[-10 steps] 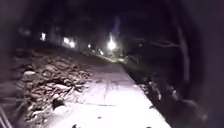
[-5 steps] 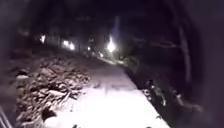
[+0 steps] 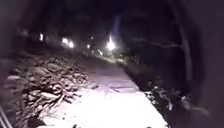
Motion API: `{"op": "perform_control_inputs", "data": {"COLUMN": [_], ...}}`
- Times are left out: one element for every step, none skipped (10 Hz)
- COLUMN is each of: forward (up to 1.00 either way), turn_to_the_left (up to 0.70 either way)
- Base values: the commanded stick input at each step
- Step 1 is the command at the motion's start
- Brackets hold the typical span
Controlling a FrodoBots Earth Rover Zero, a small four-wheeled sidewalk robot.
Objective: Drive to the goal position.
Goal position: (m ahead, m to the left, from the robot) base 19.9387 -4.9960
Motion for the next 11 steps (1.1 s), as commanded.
{"op": "perform_control_inputs", "data": {"forward": [0.45,0.45,0.45,0.45,0.45,0.45,0.45,0.45,0.45,0.45,0.45], "turn_to_the_left": [0.00,0.00,0.00,0.00,0.01,0.23,0.27,0.27,0.27,0.20,0.02]}}
